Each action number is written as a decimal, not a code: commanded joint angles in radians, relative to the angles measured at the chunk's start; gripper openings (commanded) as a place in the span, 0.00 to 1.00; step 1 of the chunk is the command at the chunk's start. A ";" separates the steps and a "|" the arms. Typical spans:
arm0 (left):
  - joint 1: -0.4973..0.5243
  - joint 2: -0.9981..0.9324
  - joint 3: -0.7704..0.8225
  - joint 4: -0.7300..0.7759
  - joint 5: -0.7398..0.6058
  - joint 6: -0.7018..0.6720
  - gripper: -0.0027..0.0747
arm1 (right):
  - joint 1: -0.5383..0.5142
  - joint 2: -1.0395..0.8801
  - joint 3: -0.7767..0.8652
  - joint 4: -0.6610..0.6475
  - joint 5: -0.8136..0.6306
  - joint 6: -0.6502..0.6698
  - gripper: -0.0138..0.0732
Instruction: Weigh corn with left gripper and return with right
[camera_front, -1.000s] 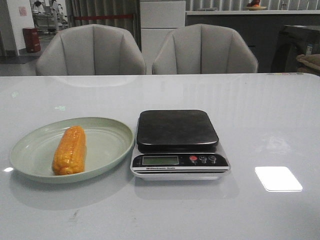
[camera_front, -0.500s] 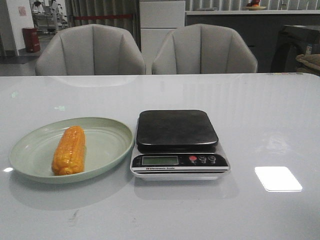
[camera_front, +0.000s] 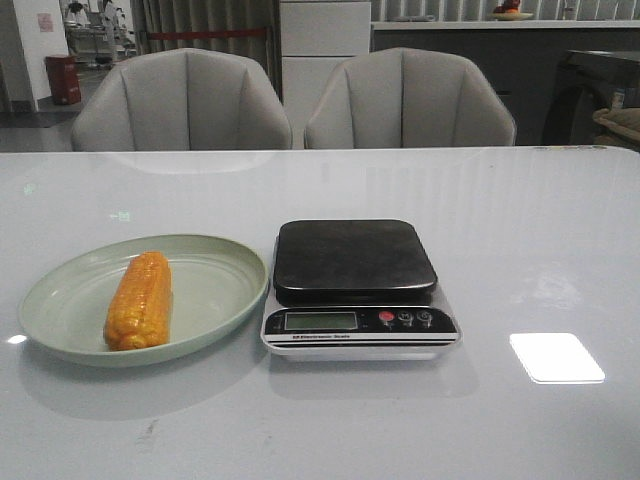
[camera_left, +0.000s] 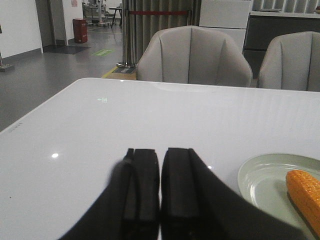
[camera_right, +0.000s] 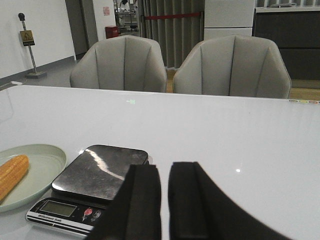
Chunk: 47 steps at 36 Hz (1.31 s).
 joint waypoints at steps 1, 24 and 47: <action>-0.004 -0.021 0.032 0.004 -0.083 -0.003 0.19 | -0.002 0.009 -0.028 -0.013 -0.075 -0.010 0.40; -0.004 -0.021 0.032 0.004 -0.083 -0.003 0.19 | -0.100 -0.005 0.065 0.052 -0.082 -0.084 0.40; -0.004 -0.021 0.032 0.004 -0.083 -0.003 0.19 | -0.268 -0.162 0.162 0.218 -0.113 -0.249 0.40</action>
